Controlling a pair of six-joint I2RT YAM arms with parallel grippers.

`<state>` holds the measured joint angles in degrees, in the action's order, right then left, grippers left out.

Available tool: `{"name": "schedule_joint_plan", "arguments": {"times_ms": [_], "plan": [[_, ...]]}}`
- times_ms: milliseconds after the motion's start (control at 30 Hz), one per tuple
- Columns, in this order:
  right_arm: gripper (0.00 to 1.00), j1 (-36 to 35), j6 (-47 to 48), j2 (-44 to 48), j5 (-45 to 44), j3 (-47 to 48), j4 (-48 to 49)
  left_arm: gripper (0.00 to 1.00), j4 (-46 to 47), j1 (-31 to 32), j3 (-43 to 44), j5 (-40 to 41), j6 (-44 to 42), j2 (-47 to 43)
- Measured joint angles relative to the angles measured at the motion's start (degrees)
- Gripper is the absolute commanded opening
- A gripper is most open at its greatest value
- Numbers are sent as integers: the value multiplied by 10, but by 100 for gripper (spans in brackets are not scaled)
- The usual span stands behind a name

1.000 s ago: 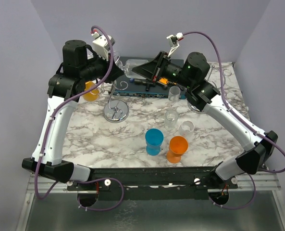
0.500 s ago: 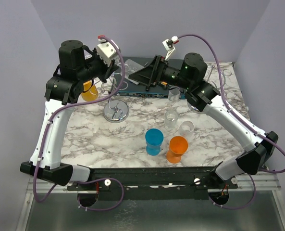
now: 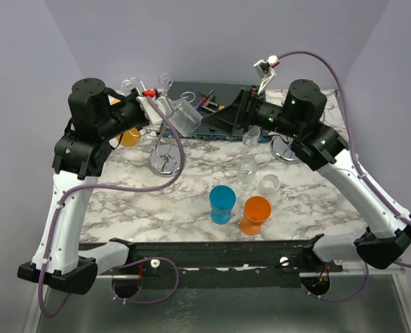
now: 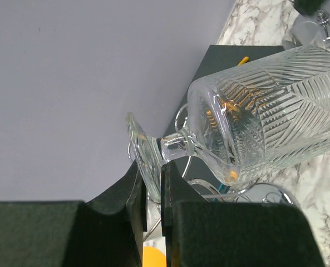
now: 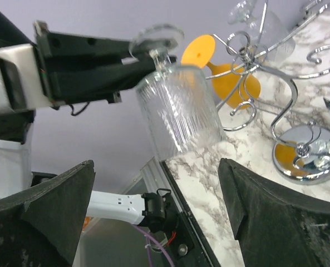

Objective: Place the wine glass upside down on the wine glass rack
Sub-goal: Turn the wine glass upside down at the wine rack.

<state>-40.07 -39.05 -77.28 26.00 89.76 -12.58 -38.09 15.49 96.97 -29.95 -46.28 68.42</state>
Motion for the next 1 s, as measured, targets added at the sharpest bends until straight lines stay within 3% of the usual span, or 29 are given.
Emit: {"name": "schedule_joint_plan", "arguments": {"times_ms": [300,433,533,867,1000], "plan": [[100,-6,103,-7,64,42,-17,0,20,0,-82,-92,-153,-82],[100,-59,158,-24,55,27,-17,0,23,0,-110,-134,-201,-109],[100,-91,192,-24,44,4,-16,0,19,0,-121,-157,-222,-123],[100,-99,229,-30,41,-32,14,0,28,0,-142,-198,-264,-144],[90,-103,228,-35,46,-61,42,0,28,0,-154,-202,-281,-151]]}}
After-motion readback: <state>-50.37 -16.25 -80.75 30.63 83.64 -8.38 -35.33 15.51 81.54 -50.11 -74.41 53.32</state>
